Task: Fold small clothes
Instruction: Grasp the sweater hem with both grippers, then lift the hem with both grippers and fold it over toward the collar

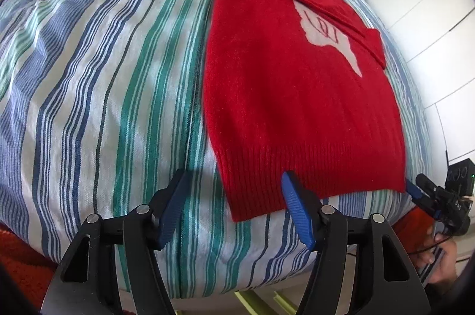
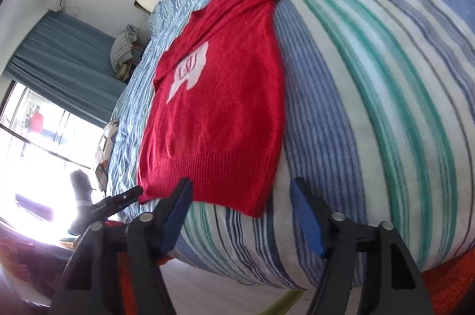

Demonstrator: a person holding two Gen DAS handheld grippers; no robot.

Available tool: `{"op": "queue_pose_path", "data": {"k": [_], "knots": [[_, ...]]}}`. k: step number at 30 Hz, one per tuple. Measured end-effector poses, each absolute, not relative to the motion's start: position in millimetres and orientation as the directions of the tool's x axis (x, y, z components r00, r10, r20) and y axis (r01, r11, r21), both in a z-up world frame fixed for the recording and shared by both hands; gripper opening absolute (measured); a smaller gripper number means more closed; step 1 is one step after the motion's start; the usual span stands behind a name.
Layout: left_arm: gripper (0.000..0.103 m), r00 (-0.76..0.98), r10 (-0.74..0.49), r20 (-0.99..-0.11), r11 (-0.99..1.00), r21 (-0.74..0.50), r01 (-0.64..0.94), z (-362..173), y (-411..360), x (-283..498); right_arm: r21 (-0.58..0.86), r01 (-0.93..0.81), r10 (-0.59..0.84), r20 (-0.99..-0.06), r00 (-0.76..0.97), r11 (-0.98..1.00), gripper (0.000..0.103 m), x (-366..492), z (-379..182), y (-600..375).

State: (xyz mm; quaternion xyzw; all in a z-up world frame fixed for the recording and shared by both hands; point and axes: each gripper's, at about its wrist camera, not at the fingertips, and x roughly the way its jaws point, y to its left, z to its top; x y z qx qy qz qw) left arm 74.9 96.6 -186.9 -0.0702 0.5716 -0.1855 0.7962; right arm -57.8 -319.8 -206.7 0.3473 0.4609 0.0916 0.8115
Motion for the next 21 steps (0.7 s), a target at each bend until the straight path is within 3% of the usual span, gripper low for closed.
{"op": "queue_pose_path", "data": {"k": [1,3,7,8,9,11,21], "knots": [[0.059,0.274,-0.374,-0.886,0.921,-0.322,0.218,-188,95,74,0.644,0.162,0.474,-0.688,0.549,0.748,0.057,-58,-207,-317],[0.038,0.238,-0.4,-0.885,0.909,-0.352,0.221,-193,91,74,0.625,0.148,0.47,-0.703,0.535,0.766,0.052,-56,-207,-311],[0.021,0.207,-0.425,-0.881,0.898,-0.382,0.216,-197,89,77,0.624,0.179,0.459,-0.712,0.531,0.76,0.047,-53,-211,-311],[0.009,0.201,-0.428,-0.881,0.897,-0.386,0.217,-198,89,77,0.622,0.192,0.456,-0.719,0.525,0.759,0.036,-51,-213,-313],[0.006,0.197,-0.431,-0.881,0.895,-0.389,0.219,-199,88,78,0.615,0.203,0.449,-0.728,0.518,0.762,0.02,-49,-216,-313],[0.004,0.209,-0.426,-0.88,0.898,-0.383,0.218,-198,86,78,0.602,0.225,0.431,-0.742,0.514,0.766,0.006,-49,-218,-316],[0.003,0.33,-0.582,-0.743,0.806,-0.579,0.12,-151,111,94,0.68,0.153,0.435,-0.609,0.663,0.717,0.006,-37,-172,-328]]}}
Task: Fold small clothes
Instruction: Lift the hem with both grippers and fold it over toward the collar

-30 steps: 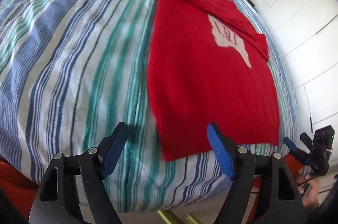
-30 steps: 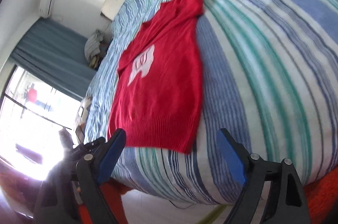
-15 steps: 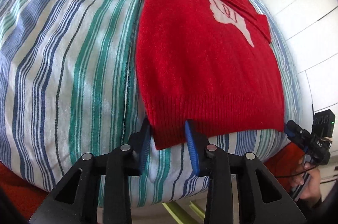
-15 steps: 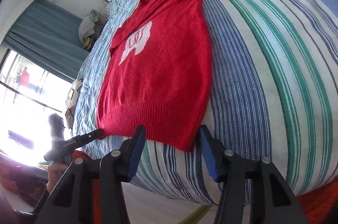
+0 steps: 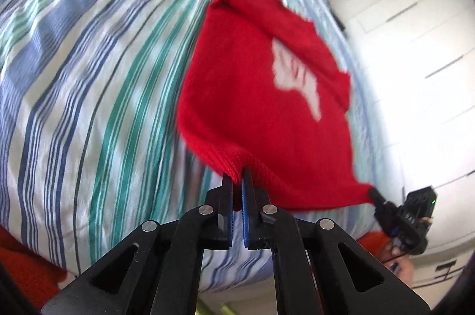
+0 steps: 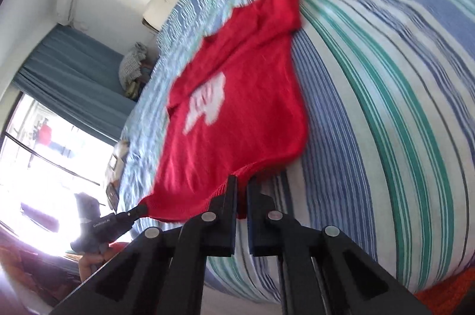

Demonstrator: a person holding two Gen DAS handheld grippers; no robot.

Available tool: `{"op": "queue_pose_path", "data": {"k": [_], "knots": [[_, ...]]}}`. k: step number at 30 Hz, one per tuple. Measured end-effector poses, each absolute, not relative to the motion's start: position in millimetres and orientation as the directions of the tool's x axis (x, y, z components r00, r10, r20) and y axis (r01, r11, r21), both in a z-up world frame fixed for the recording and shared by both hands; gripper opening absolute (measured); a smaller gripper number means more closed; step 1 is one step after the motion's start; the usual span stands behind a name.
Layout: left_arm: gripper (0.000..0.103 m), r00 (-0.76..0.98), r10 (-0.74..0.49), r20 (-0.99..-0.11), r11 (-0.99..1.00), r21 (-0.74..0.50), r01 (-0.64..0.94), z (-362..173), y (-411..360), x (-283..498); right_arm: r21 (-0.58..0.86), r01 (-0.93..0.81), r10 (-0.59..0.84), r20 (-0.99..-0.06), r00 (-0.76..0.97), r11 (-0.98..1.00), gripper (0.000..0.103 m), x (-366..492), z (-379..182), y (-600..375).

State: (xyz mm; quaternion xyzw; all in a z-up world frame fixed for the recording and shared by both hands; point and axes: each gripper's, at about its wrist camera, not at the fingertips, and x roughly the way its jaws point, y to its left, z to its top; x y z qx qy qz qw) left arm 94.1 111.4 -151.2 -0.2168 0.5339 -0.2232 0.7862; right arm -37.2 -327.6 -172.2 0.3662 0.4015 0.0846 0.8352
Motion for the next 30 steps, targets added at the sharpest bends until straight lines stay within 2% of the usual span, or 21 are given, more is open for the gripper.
{"op": "queue_pose_path", "data": {"k": [5,8,14,17,19,20,21,23,26,28,30], "knots": [[0.003,0.409,-0.613,-0.676,0.769,-0.629,0.115,-115,98,161,0.686,0.114,0.42,-0.558,0.715,0.718,0.006,25,-145,-342],[0.003,0.46,-0.58,-0.672,0.796,-0.587,0.147,-97,79,218,0.671,0.104,0.387,-0.539,0.748,0.734,0.006,73,-130,-357],[0.003,0.512,-0.487,-0.708,0.861,-0.487,0.146,-89,41,340,0.602,0.116,0.311,-0.556,0.771,0.79,0.005,189,-113,-380],[0.003,0.534,-0.418,-0.735,0.902,-0.408,0.144,-99,18,390,0.576,0.133,0.284,-0.575,0.767,0.807,0.005,243,-117,-390],[0.007,0.531,-0.375,-0.76,0.921,-0.372,0.118,-114,10,417,0.563,0.165,0.253,-0.589,0.768,0.81,0.006,272,-130,-399],[0.013,0.519,-0.338,-0.785,0.934,-0.346,0.085,-124,6,431,0.57,0.173,0.252,-0.589,0.768,0.804,0.008,285,-138,-403],[0.023,0.513,-0.28,-0.811,0.952,-0.305,0.037,-132,6,441,0.561,0.19,0.238,-0.6,0.763,0.806,0.017,293,-144,-407],[0.036,0.506,-0.225,-0.833,0.962,-0.274,-0.024,-139,15,450,0.508,0.248,0.168,-0.639,0.751,0.825,0.031,300,-151,-412],[0.046,0.528,-0.253,-0.81,0.949,-0.315,-0.029,-135,36,438,0.484,0.172,0.192,-0.614,0.766,0.858,0.031,287,-138,-404],[0.061,0.557,-0.252,-0.792,0.957,-0.289,0.021,-127,42,410,0.417,0.042,0.242,-0.604,0.759,0.908,0.031,269,-126,-378],[0.085,0.583,-0.24,-0.777,0.969,-0.226,0.098,-125,41,378,0.362,-0.094,0.317,-0.626,0.713,0.927,0.032,247,-127,-348]]}}
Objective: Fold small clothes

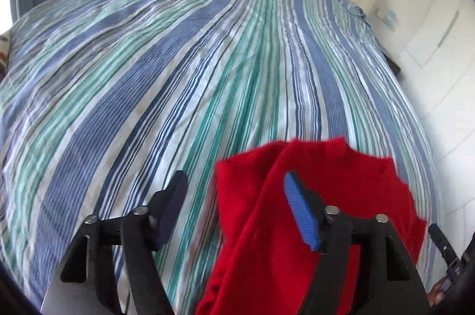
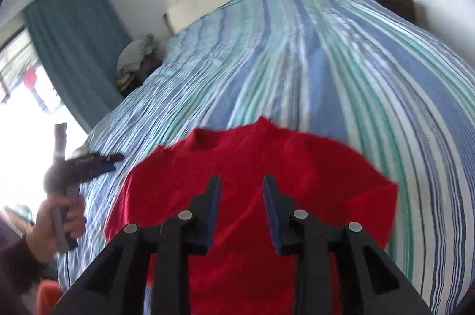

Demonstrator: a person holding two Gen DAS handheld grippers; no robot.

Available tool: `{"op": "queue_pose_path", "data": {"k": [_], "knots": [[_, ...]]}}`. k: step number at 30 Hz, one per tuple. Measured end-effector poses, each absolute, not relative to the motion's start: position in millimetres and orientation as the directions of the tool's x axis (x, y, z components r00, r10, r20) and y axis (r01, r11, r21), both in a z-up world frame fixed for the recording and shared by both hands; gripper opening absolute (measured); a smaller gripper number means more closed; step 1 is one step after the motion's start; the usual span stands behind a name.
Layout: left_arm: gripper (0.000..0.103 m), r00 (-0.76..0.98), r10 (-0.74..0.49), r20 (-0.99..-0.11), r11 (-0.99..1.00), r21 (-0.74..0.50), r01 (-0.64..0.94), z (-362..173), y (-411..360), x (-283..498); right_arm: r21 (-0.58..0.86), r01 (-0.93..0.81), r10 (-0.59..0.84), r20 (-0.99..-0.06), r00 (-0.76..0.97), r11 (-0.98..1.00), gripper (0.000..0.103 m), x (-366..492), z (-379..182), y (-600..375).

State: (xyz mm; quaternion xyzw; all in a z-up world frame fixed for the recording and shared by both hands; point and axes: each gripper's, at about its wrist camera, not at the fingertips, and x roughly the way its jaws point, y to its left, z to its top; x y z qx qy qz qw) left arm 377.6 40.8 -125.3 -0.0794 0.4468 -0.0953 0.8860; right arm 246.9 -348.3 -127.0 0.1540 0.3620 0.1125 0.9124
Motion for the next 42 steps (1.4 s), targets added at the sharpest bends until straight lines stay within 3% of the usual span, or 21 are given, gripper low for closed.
{"op": "queue_pose_path", "data": {"k": [2,5,6,8,11,12,19,26,28,33,42], "knots": [[0.092,0.584,-0.19,-0.789,0.98,-0.117,0.16,-135,34,352,0.315,-0.155,0.339,-0.693,0.636,0.936,0.033,227,-146,-328],[0.088,0.456,-0.048,-0.889,0.981,0.044,0.189,-179,33,342,0.224,-0.032,0.207,-0.826,0.524,0.974,0.031,206,-198,-340],[0.081,0.43,-0.047,-0.902,0.985,0.031,0.171,-184,41,337,0.267,0.016,0.217,-0.813,0.541,0.964,0.03,196,-198,-350],[0.08,0.459,-0.113,-0.881,0.99,-0.064,0.122,-169,61,315,0.316,0.081,0.208,-0.774,0.597,0.945,0.034,170,-175,-359],[0.094,0.521,-0.166,-0.838,0.985,-0.112,0.133,-141,73,265,0.281,0.003,0.206,-0.71,0.674,0.96,0.062,123,-141,-341],[0.095,0.531,-0.174,-0.829,0.982,-0.106,0.155,-136,72,248,0.257,-0.015,0.198,-0.704,0.682,0.966,0.066,107,-137,-333],[0.096,0.551,-0.139,-0.823,0.974,-0.014,0.225,-144,45,144,0.224,0.063,0.134,-0.761,0.635,0.973,0.066,33,-173,-305],[0.097,0.487,-0.104,-0.867,0.987,-0.031,0.156,-203,54,120,0.19,0.163,0.047,-0.777,0.627,0.968,0.067,-5,-191,-301],[0.101,0.509,-0.105,-0.855,0.985,-0.017,0.174,-209,54,113,0.173,0.147,0.049,-0.792,0.609,0.974,0.069,-6,-202,-302],[0.103,0.526,-0.118,-0.842,0.979,-0.008,0.206,-215,55,111,0.11,0.098,0.02,-0.76,0.65,0.989,0.089,-11,-214,-287],[0.102,0.559,-0.097,-0.823,0.976,0.032,0.216,-220,51,103,0.081,0.081,0.005,-0.74,0.673,0.993,0.096,-12,-220,-281]]}}
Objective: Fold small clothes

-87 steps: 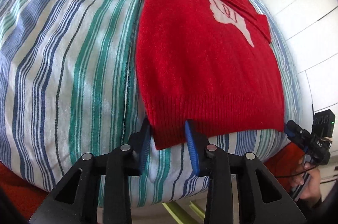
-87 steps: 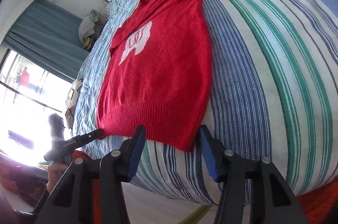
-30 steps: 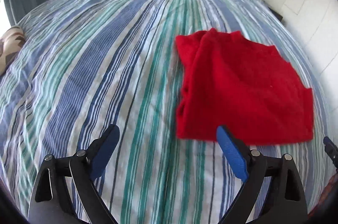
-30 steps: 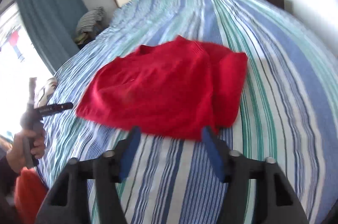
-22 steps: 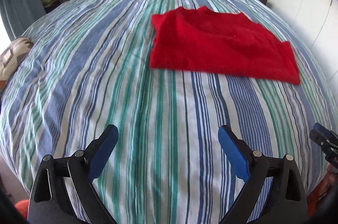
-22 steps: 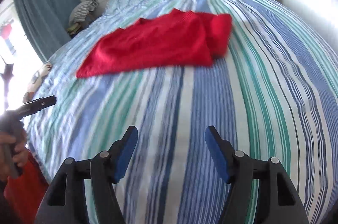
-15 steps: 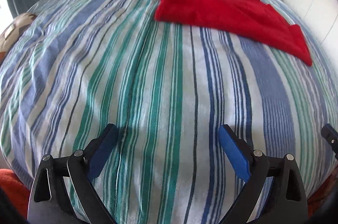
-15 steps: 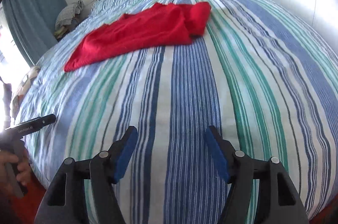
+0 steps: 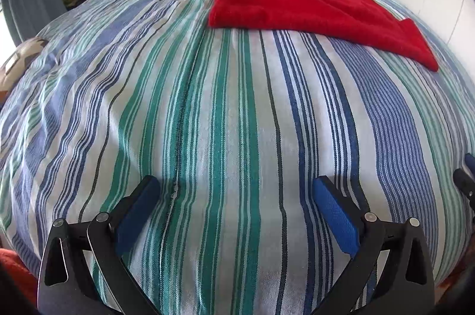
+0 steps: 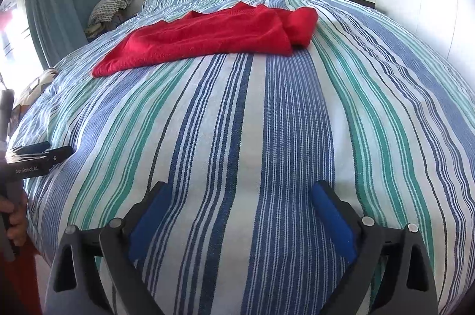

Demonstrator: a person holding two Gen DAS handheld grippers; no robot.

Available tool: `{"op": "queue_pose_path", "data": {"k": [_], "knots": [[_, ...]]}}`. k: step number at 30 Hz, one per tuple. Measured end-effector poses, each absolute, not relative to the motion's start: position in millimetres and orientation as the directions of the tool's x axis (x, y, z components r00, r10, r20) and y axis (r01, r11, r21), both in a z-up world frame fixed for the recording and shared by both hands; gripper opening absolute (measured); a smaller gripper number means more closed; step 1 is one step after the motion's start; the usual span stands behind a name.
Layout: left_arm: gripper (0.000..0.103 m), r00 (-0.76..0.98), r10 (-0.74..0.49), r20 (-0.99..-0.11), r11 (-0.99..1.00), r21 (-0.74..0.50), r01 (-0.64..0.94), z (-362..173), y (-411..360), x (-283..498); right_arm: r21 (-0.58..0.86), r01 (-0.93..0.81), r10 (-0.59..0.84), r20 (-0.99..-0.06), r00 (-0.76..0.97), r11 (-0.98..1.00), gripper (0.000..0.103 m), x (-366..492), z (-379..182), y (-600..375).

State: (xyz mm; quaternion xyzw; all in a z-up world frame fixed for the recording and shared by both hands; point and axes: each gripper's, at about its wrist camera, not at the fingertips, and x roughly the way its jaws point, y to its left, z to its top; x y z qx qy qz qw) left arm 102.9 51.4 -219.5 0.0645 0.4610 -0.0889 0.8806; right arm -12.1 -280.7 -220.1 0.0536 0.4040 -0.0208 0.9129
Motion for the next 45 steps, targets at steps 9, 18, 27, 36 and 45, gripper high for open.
{"op": "queue_pose_path", "data": {"k": [9,18,27,36,45], "knots": [[0.102,0.564,-0.089,-0.821,0.975,0.044,0.217,-220.3,49.8,101.5,0.056,0.065,-0.002,-0.736,0.677,0.996,0.099,-10.8,-222.6,-276.2],[0.102,0.556,-0.084,-0.827,0.974,0.049,0.22,-220.2,48.6,102.2,0.048,0.066,-0.01,-0.74,0.673,0.997,0.1,-9.9,-223.1,-275.1],[0.102,0.566,-0.075,-0.821,0.974,0.062,0.218,-221.9,47.0,100.5,0.042,0.066,-0.013,-0.741,0.671,0.997,0.1,-9.7,-223.4,-274.6],[0.102,0.568,-0.073,-0.82,0.974,0.064,0.217,-222.5,46.4,99.9,0.034,0.066,-0.019,-0.742,0.67,0.997,0.1,-9.6,-223.9,-273.7],[0.102,0.565,-0.074,-0.822,0.974,0.062,0.217,-223.4,46.0,100.3,0.026,0.069,-0.026,-0.751,0.66,0.997,0.101,-6.9,-223.8,-274.0]]}}
